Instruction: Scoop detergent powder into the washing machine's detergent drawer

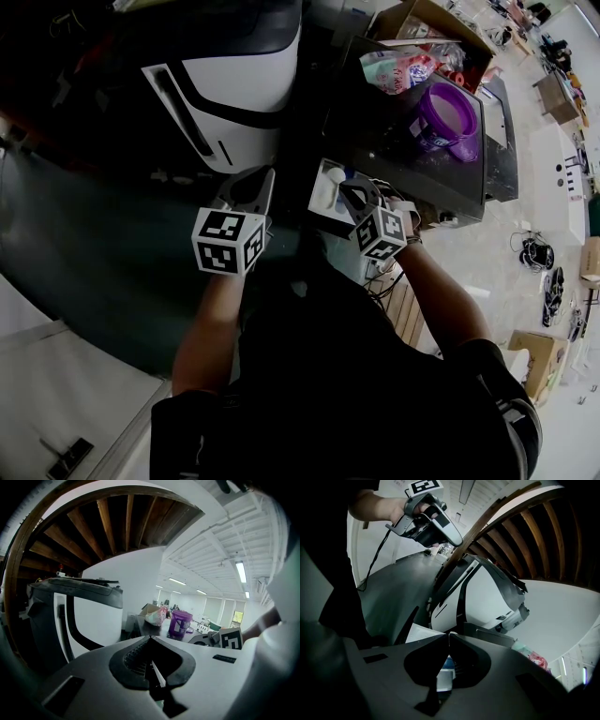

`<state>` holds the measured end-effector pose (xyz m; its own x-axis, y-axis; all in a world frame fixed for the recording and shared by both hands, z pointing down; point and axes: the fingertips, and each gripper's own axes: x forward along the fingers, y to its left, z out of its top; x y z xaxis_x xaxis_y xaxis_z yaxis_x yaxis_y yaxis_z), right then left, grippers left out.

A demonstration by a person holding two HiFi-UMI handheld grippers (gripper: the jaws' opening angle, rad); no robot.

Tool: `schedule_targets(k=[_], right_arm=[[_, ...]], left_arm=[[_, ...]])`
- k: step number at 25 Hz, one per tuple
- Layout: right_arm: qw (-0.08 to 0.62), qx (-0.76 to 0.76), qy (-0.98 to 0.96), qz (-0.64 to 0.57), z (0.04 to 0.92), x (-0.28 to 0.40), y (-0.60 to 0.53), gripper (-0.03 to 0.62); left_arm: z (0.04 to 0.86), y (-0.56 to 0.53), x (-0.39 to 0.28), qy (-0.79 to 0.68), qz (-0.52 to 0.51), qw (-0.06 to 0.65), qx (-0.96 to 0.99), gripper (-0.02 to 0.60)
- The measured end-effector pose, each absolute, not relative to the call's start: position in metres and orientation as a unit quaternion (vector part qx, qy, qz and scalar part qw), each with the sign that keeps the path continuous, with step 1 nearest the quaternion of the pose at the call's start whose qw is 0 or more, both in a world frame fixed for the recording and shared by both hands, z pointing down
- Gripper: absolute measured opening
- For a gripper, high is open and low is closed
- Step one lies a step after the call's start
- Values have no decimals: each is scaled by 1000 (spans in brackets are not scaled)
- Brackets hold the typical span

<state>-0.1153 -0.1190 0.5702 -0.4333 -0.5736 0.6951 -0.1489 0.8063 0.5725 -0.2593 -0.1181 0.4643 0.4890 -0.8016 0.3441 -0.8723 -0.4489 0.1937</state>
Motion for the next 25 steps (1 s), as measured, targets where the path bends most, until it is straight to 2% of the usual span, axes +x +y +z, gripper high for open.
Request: schedule_targets(k=[13, 25], right_arm=[[509, 214, -787, -275, 587, -114, -112, 18], [522, 214, -779, -275, 602, -113, -111, 18]], left_arm=[[464, -114, -259, -494, 102, 171, 846, 8], [461, -109, -254, -492, 103, 167, 848, 8]])
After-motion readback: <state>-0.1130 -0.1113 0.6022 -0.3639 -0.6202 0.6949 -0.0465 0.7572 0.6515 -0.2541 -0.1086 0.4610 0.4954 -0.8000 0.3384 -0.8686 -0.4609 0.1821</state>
